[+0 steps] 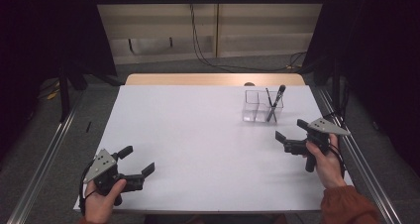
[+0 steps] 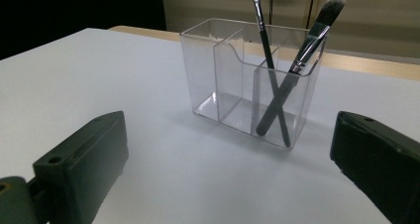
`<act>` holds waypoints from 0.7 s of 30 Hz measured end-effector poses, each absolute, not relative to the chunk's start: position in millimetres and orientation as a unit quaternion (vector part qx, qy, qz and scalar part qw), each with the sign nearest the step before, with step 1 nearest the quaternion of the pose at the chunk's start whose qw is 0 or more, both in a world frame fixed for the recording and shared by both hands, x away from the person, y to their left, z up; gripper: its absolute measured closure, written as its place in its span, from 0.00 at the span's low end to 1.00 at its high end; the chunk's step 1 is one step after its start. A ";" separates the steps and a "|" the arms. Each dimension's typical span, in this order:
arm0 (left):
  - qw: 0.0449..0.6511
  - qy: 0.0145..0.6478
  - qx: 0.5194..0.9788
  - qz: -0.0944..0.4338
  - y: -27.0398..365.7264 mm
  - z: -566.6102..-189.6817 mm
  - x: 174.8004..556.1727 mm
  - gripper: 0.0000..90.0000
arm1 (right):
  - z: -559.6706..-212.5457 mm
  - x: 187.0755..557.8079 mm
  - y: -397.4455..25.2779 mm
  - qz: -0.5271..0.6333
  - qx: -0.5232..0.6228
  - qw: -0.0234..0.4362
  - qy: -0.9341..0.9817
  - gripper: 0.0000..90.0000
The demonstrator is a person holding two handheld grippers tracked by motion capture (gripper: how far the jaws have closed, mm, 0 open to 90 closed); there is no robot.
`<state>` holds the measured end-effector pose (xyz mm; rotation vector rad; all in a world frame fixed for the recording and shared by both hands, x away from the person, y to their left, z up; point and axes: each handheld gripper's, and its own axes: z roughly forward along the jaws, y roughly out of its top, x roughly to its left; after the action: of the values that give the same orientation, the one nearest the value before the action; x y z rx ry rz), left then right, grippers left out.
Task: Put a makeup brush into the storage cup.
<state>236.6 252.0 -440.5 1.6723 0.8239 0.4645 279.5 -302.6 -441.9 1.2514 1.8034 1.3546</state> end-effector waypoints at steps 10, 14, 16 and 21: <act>0.574 0.351 0.711 0.202 254.0 -440.6 234.6 0.03 | -443.8 246.5 -300.0 0.518 0.458 0.283 0.665 0.02; 0.572 0.351 0.713 0.203 254.4 -440.0 233.6 0.03 | -447.3 235.7 -301.9 0.515 0.460 0.284 0.665 0.01; 0.576 0.350 0.710 0.205 255.4 -438.7 231.9 0.03 | -448.8 230.4 -302.9 0.511 0.462 0.289 0.665 0.01; 0.573 0.355 0.709 0.205 257.2 -439.6 230.0 0.03 | -449.7 219.0 -304.4 0.515 0.457 0.286 0.666 0.00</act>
<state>230.0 257.2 -439.6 1.6630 0.8316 0.4813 219.0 -304.4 -449.7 1.2232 1.7816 1.3765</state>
